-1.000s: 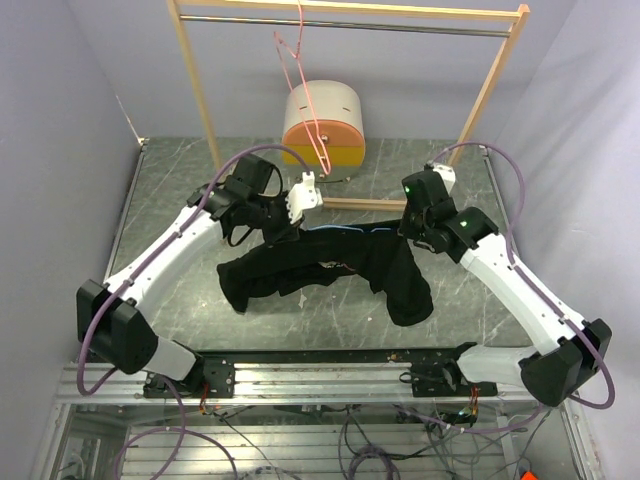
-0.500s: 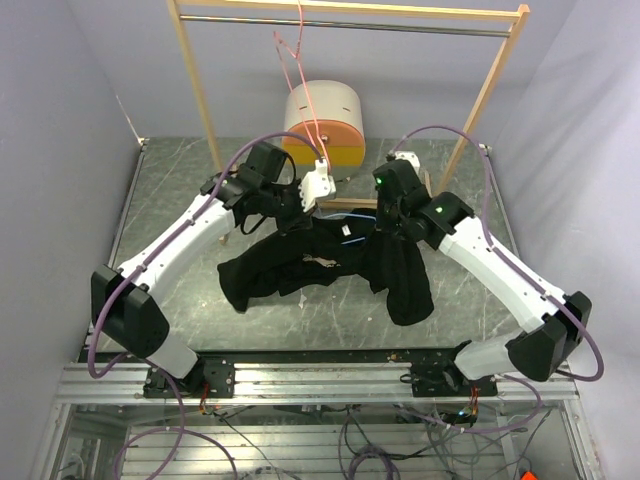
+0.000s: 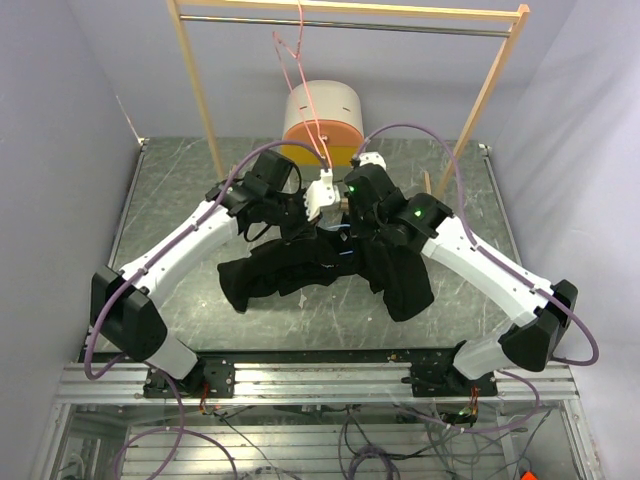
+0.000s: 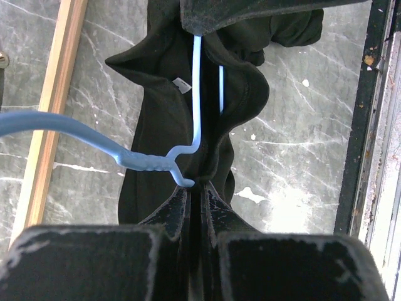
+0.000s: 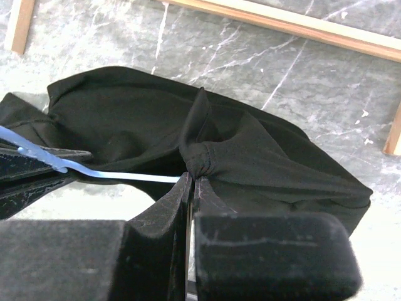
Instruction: Place the t-shirt on the hanger
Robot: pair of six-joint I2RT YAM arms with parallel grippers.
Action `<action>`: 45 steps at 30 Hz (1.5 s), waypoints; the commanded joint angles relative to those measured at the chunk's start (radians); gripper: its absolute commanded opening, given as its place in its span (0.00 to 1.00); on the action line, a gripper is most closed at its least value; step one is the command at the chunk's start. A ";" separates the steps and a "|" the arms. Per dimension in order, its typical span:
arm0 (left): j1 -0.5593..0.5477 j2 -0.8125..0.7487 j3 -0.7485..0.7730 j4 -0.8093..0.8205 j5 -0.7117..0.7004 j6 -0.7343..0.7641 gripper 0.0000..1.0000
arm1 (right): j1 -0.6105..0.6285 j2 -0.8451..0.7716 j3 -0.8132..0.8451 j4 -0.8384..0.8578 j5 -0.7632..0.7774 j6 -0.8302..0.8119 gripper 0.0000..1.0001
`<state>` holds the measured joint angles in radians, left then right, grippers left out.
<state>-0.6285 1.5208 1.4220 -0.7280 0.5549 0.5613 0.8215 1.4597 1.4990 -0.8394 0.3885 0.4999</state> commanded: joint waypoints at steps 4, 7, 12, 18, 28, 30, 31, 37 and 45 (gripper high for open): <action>-0.014 -0.062 -0.037 0.076 0.043 -0.020 0.07 | 0.035 -0.007 0.007 0.000 -0.057 -0.030 0.00; -0.014 -0.065 -0.041 0.079 0.065 -0.027 0.07 | 0.041 -0.016 -0.009 0.008 -0.065 -0.032 0.00; -0.015 -0.084 -0.055 0.036 0.092 0.022 0.07 | 0.040 -0.011 -0.017 0.024 -0.075 -0.045 0.00; -0.016 -0.113 -0.088 -0.034 0.114 0.089 0.07 | 0.041 -0.008 -0.044 0.014 -0.122 -0.044 0.31; -0.014 -0.100 -0.091 -0.055 0.150 0.099 0.07 | 0.002 -0.141 -0.090 0.009 -0.109 -0.091 0.43; -0.014 -0.095 -0.088 -0.059 0.153 0.100 0.07 | -0.012 -0.171 -0.107 -0.007 -0.116 -0.109 0.43; -0.014 -0.094 -0.087 -0.061 0.156 0.098 0.07 | -0.015 -0.188 -0.119 -0.019 -0.118 -0.126 0.43; -0.010 -0.094 -0.096 -0.061 0.183 0.089 0.07 | -0.020 -0.312 -0.253 -0.034 -0.210 -0.286 0.42; 0.012 -0.063 -0.057 -0.055 0.218 0.026 0.07 | -0.017 -0.397 -0.353 0.001 -0.196 -0.307 0.36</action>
<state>-0.6262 1.4410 1.3155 -0.7910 0.6968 0.6258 0.8043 1.0943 1.1767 -0.8658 0.1829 0.2234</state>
